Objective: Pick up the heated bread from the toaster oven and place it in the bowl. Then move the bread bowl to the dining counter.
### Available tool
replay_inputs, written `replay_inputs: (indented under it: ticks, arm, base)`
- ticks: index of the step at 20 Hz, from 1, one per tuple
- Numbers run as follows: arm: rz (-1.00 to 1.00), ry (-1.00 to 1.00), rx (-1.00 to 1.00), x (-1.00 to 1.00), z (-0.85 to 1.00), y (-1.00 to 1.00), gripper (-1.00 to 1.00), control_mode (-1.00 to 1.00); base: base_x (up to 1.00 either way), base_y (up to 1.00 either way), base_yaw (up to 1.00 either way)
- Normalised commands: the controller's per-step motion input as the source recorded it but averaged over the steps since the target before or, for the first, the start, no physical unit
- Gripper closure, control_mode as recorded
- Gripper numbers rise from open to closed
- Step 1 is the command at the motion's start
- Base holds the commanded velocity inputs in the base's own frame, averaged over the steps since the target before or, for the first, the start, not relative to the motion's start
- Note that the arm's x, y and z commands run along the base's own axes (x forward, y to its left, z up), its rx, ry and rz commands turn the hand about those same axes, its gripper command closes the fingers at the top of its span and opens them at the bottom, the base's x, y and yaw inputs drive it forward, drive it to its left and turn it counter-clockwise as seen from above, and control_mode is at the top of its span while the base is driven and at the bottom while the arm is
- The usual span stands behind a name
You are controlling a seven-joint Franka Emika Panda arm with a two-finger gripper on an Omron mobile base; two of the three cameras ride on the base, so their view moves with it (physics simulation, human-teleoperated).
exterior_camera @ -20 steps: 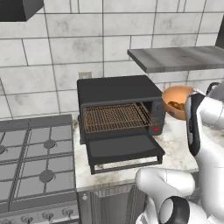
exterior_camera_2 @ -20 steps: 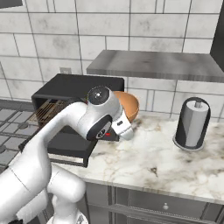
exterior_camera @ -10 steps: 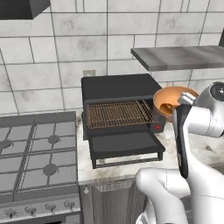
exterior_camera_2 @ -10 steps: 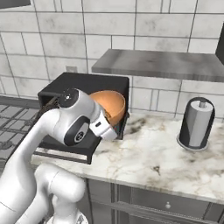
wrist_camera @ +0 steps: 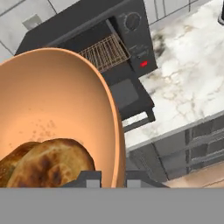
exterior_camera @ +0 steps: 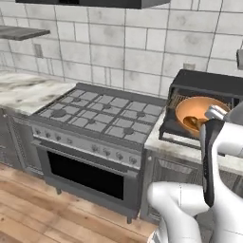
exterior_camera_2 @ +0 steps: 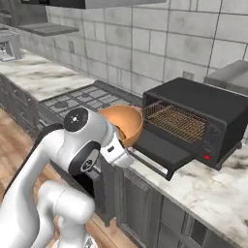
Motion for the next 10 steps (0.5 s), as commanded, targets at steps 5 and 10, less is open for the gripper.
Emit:
replay_inputs:
  ticks: [5,10]
  arm:
    - [0.00,0.00,0.00,0.00,0.00,0.00,1.00,1.00]
    - [0.00,0.00,0.00,0.00,0.00,0.00,1.00,1.00]
  base:
    - [-0.04,0.00,1.00]
    - [0.00,0.22,0.96]
